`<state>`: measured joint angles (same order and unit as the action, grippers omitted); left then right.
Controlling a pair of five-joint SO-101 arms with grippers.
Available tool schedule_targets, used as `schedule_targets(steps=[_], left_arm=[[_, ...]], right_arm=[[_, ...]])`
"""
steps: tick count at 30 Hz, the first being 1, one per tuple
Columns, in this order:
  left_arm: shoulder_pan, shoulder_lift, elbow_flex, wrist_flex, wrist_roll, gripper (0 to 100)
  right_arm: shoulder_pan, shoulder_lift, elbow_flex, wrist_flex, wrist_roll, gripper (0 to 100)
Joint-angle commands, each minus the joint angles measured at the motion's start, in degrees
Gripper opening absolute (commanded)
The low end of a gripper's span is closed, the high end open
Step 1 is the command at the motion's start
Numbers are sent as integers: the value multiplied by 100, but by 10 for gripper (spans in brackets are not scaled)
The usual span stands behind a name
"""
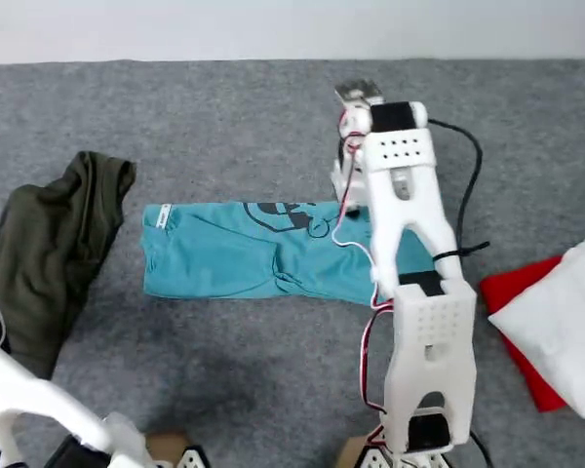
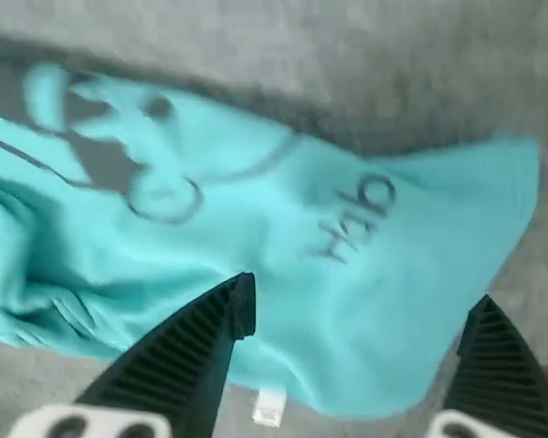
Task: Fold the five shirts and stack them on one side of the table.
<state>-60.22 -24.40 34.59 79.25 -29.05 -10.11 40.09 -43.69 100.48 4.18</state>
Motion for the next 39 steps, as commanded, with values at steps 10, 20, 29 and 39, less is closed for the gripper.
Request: schedule_targets(steps=[10, 20, 29, 39], left_arm=[[53, -114, -233, 18, -9, 26], [53, -114, -242, 26, -9, 26], [202, -114, -233, 18, -18, 26], [448, -114, -242, 0, -18, 26]], right_arm=[[655, -409, 255, -75, -114, 349], [699, 646, 519, -532, -308, 349], [549, 1156, 510, -585, -264, 113], [541, 514, 413, -409, 26, 5]])
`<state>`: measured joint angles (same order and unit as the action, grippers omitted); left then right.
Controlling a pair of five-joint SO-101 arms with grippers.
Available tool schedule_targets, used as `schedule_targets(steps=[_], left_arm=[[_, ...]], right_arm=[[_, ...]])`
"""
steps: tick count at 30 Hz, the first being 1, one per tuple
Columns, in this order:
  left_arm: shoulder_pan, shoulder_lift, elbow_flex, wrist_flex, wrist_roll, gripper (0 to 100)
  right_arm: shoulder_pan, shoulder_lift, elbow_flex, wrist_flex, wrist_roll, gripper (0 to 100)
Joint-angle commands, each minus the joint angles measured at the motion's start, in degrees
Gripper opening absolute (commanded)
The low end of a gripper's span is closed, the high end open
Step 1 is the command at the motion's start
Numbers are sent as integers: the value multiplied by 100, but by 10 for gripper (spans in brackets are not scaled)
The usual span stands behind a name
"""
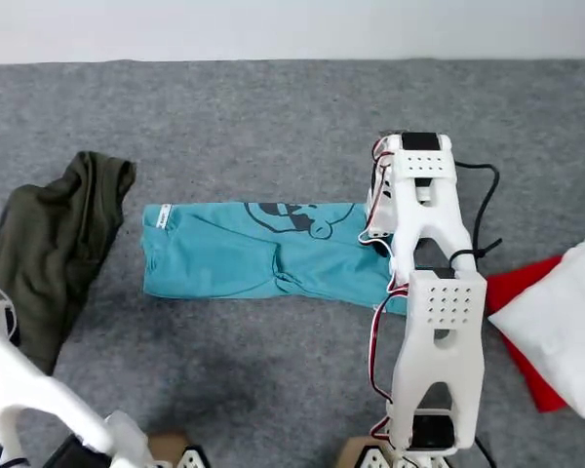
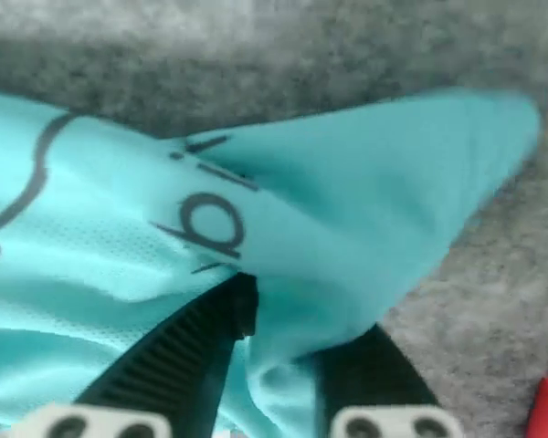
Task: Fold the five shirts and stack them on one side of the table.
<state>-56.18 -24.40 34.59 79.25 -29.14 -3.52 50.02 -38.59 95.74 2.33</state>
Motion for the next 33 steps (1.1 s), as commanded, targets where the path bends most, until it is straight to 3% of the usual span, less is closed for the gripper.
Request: schedule_targets(steps=[1, 7, 17, 24, 33], left_arm=[[44, -114, -242, 0, -9, 26], [44, -114, -233, 0, -9, 26], [18, -123, -198, 26, -9, 26], [44, -123, -198, 0, -9, 26], [26, -123, -57, -44, 0, 26]], right_arm=[[-119, -549, -88, 75, 255, 13], [-268, -840, -88, 347, 352, 9], [-1903, -1226, -211, 259, 677, 9], [-2818, -927, -747, 40, 756, 9], [-3380, -4, -2330, -31, 949, 9]])
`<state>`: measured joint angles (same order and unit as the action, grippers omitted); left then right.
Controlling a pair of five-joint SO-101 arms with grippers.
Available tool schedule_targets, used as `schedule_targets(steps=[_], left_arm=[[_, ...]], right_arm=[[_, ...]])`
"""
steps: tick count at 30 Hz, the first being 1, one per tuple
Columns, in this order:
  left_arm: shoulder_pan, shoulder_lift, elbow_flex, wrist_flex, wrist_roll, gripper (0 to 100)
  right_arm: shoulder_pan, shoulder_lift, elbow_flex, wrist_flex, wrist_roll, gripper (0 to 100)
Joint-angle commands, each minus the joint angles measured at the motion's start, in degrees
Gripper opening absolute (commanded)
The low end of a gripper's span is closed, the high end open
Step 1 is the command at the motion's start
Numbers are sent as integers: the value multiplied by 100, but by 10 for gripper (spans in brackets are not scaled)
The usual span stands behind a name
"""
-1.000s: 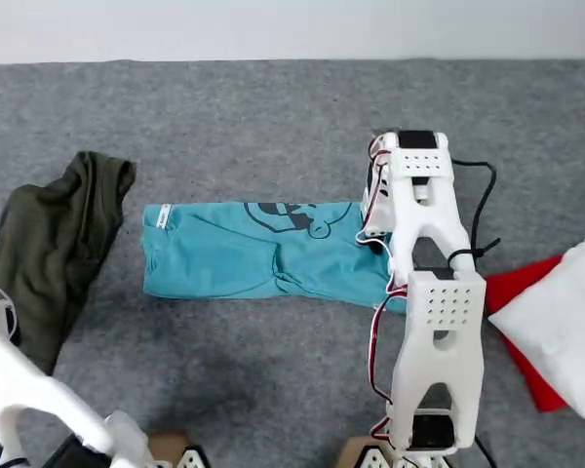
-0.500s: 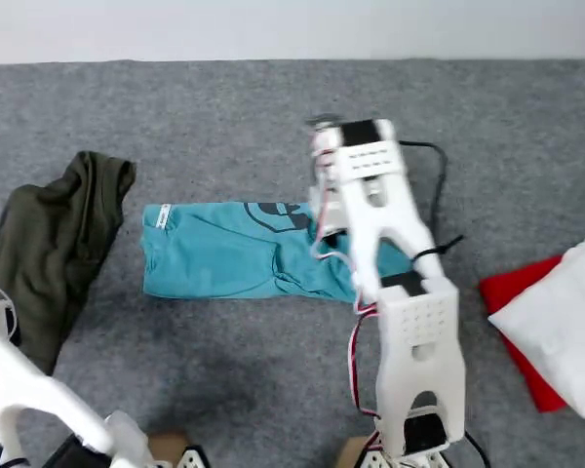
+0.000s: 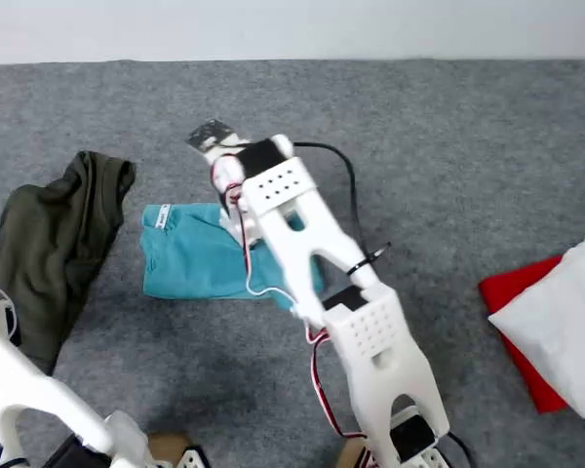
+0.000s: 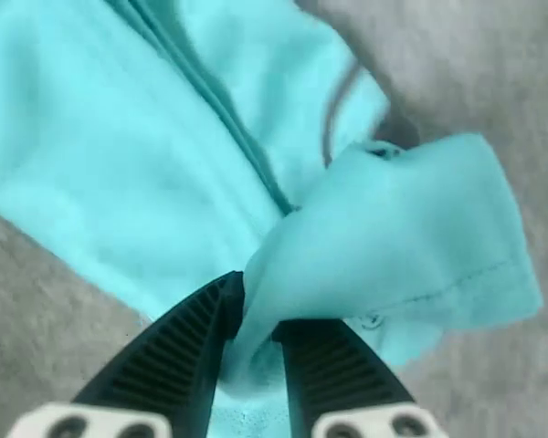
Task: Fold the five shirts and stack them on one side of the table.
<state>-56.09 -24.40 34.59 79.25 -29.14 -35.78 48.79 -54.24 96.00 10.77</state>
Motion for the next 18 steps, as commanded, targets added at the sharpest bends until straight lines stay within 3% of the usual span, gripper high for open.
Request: schedule_targets(steps=[1, 8, 18], left_arm=[[9, -123, -66, -44, 0, 26], [18, -123, -66, -44, 0, 26], [35, -114, -57, -44, 0, 26]], right_arm=[[-198, 268, -976, -31, 105, 9], [-602, 901, -2013, 40, 105, 9], [-769, 919, -2163, -198, 79, 9]])
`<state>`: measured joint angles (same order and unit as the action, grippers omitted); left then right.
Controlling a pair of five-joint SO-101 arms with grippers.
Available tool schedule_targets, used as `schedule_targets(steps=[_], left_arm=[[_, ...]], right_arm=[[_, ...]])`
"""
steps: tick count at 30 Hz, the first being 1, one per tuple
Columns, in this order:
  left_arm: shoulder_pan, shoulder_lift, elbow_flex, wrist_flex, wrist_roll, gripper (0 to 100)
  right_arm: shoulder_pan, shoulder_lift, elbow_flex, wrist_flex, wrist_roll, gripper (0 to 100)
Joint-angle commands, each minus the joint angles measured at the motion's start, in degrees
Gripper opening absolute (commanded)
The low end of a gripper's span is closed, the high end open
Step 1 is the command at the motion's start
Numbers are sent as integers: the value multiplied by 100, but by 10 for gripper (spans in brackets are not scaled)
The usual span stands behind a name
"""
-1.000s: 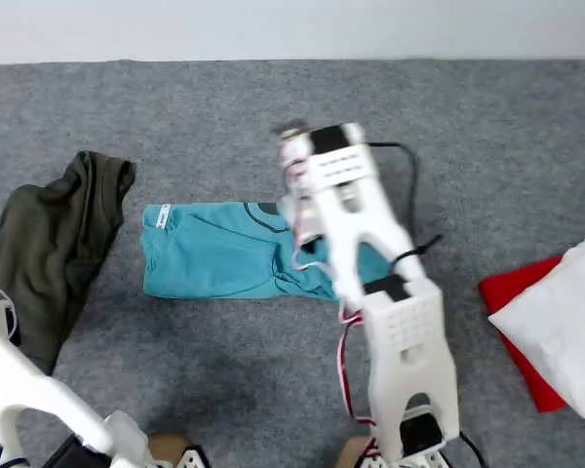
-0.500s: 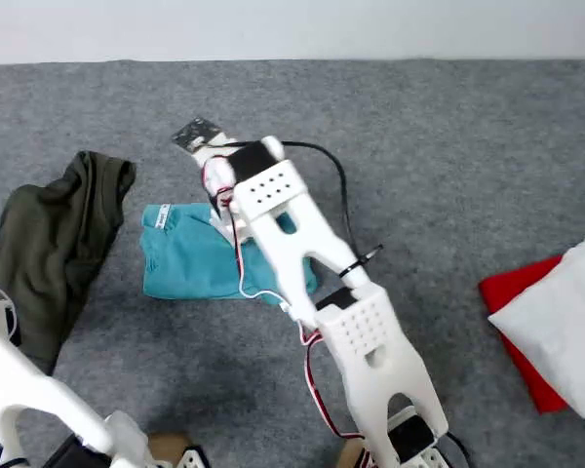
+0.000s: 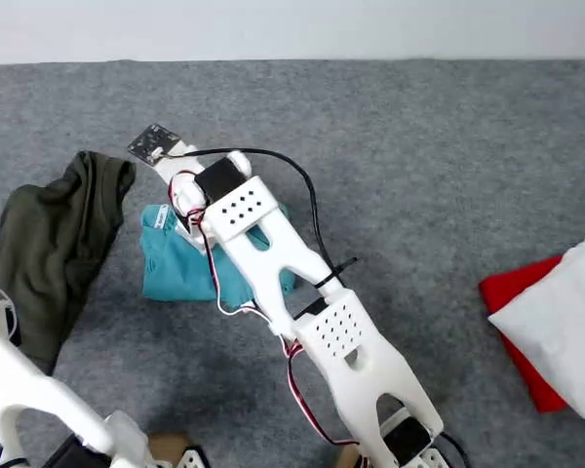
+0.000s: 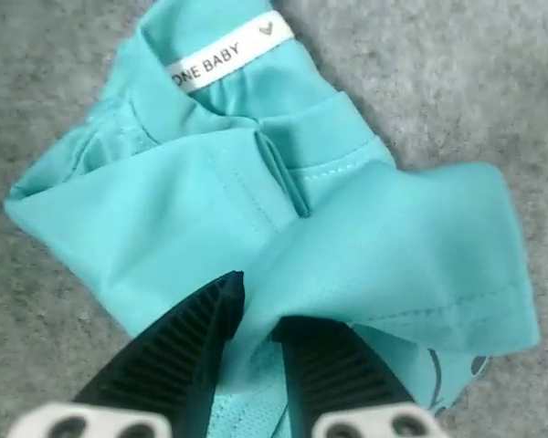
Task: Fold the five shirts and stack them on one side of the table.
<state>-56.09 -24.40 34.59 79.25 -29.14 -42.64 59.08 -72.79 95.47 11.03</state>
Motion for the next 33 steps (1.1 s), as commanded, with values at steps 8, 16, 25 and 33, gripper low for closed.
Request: schedule_targets(steps=[8, 16, 25, 33], left_arm=[[35, -114, -57, -44, 0, 26], [35, -114, 84, -44, 0, 26], [35, -114, 268, -44, -9, 26], [35, -158, 242, -44, -9, 26]], right_arm=[[-444, -84, -264, -708, 79, 9], [-514, -92, -299, -910, 53, 136], [-567, -497, -1064, -312, 79, 314], [-75, -796, -1398, 558, 88, 245]])
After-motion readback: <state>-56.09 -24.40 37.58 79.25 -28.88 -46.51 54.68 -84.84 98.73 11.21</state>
